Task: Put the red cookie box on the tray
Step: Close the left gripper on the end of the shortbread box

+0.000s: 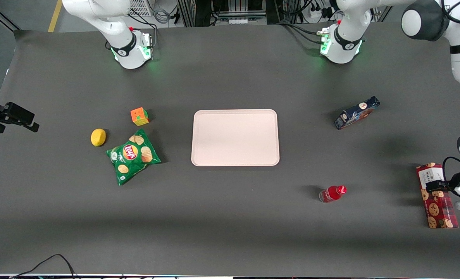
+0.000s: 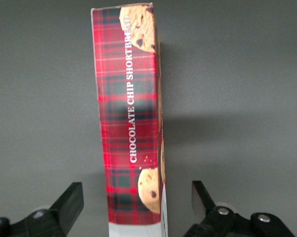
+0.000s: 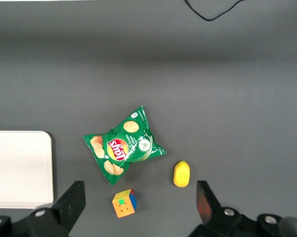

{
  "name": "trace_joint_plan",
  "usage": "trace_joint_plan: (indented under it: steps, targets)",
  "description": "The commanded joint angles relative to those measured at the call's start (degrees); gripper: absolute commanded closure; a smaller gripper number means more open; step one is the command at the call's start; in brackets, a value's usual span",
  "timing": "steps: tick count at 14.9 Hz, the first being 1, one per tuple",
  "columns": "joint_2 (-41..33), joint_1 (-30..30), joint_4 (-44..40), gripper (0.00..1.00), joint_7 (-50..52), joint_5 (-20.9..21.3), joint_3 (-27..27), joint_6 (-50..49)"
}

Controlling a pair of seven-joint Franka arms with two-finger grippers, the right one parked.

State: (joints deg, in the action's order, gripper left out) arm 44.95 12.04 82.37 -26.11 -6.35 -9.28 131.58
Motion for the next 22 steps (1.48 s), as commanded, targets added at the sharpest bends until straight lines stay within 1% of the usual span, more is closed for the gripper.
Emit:
trace_joint_plan:
  steps: [1,3,4,5,6,7,11,12,14,17,22]
  targets:
    - [1.5,-0.7,-1.9,0.18,-3.6,-1.1,-0.2,1.2]
    - [2.2,-1.1,-1.7,0.31,-4.5,-1.0,-0.2,4.1]
    - [2.2,-1.1,-1.6,0.44,-5.6,-0.9,-0.2,4.5]
    - [2.2,-1.2,-1.6,0.55,-6.8,-0.9,-0.2,4.6]
    - [2.3,-1.2,-1.6,0.63,-7.4,-0.9,-0.2,4.7]
    - [2.3,-1.1,-1.5,0.67,-7.6,-0.9,-0.2,4.7]
    - [2.2,-1.2,-1.6,0.78,-7.6,-0.9,-0.3,4.7]
    - [2.0,-1.5,-1.7,0.8,-7.6,-0.8,-0.3,4.0]
    - [-0.2,-2.0,-1.6,0.8,-7.2,-0.4,-0.3,1.7]
    - [-7.5,-4.3,-0.9,0.8,-5.5,-0.4,-0.3,-8.8]
    - [-20.6,-9.6,0.9,0.8,2.2,0.7,-0.3,-23.2]
